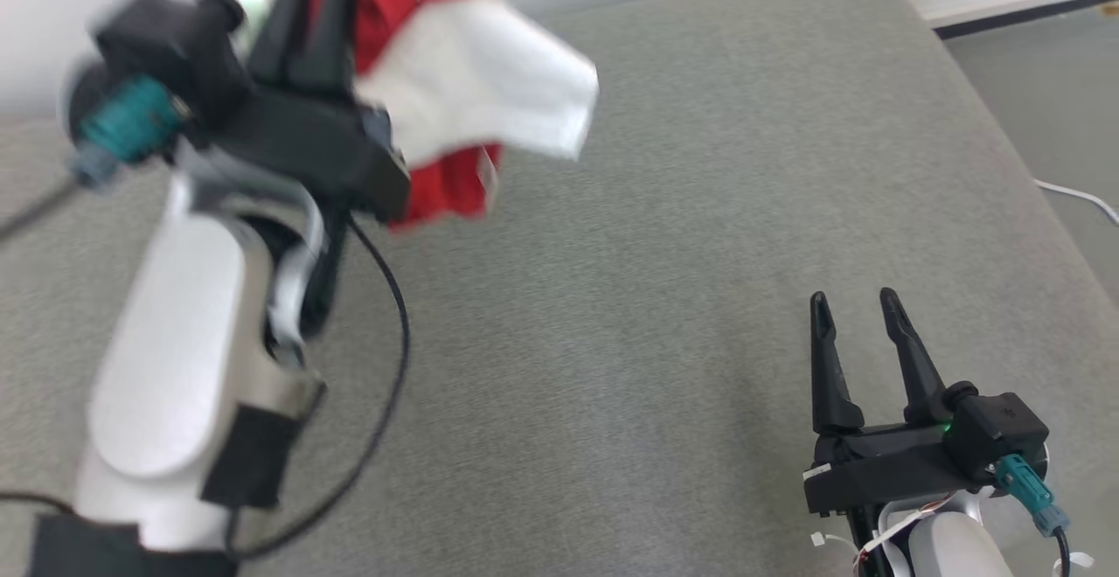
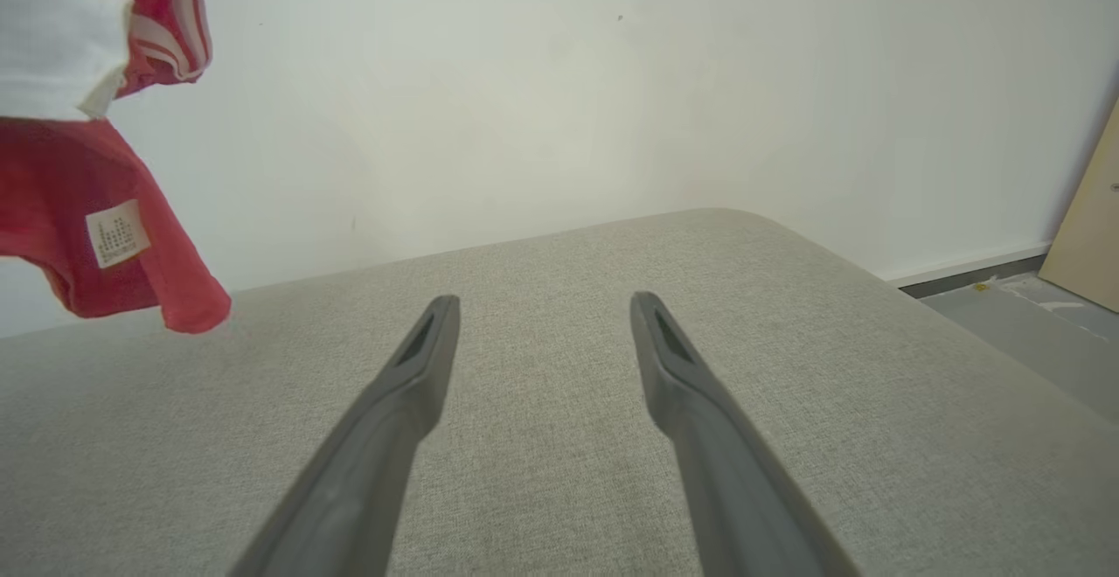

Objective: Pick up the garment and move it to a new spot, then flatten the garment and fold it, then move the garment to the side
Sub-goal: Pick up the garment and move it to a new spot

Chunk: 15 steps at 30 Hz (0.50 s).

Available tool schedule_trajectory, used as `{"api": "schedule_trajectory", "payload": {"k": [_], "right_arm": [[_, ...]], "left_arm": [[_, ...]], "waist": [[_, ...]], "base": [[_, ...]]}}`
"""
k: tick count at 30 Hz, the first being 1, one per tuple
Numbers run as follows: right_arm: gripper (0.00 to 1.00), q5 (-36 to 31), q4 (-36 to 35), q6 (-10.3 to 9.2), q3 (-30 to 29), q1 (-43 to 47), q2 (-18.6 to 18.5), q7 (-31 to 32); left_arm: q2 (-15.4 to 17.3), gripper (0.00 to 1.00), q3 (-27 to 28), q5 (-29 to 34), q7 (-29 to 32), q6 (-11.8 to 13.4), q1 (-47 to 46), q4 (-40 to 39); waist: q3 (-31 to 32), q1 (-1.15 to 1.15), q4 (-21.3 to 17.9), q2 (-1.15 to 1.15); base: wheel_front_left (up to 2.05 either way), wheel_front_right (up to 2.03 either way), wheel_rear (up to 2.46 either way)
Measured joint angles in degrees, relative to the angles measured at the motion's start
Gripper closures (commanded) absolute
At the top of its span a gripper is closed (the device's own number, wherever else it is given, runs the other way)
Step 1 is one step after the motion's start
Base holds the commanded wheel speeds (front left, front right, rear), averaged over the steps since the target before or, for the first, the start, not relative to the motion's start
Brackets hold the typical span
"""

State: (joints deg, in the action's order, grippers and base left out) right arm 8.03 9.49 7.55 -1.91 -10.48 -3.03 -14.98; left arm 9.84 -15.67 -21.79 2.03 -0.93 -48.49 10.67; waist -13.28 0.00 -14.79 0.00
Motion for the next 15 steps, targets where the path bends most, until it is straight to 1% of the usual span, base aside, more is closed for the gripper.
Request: {"api": "schedule_trajectory", "payload": {"k": [2, 5, 10, 14, 15], "right_arm": [[0.0, 0.15, -0.09, 0.0, 0.21, 0.03, 0.04, 0.0], [0.0, 0.62, -0.11, 0.0, 0.36, 0.01, 0.0, -0.01], [0.0, 0.65, 0.63, 0.0, 0.76, -0.3, 0.04, -0.01], [0.0, 0.65, 0.92, 0.0, 1.14, -0.53, 0.03, -0.01], [0.0, 0.64, 1.0, 0.0, 1.22, -0.57, 0.02, -0.01]], "left_arm": [[-1.11, 1.0, -0.63, -0.77, -0.58, 0.44, 3.31, 1.16], [-1.63, 1.0, -2.61, -0.14, -1.9, 0.54, 8.12, 4.74], [-3.39, 1.0, -4.74, -0.4, -4.6, 0.87, 14.18, 12.38], [-4.67, 1.0, -7.92, -0.16, -5.75, -0.19, 16.03, 18.93], [-4.86, 0.74, -9.09, 0.9, -6.34, -0.25, 16.11, 20.27]], "waist": [[-0.07, 0.0, -1.04, 0.0], [-0.48, 0.0, -2.15, 0.0], [-1.13, 0.01, -2.58, 0.01], [-0.8, 0.0, -2.04, 0.0], [-0.68, 0.01, -1.83, 0.0]], "base": [[0.0, 0.0, 0.0], [0.0, 0.0, 0.0], [0.0, 0.0, 0.0], [0.0, 0.0, 0.0], [0.0, 0.0, 0.0]]}}
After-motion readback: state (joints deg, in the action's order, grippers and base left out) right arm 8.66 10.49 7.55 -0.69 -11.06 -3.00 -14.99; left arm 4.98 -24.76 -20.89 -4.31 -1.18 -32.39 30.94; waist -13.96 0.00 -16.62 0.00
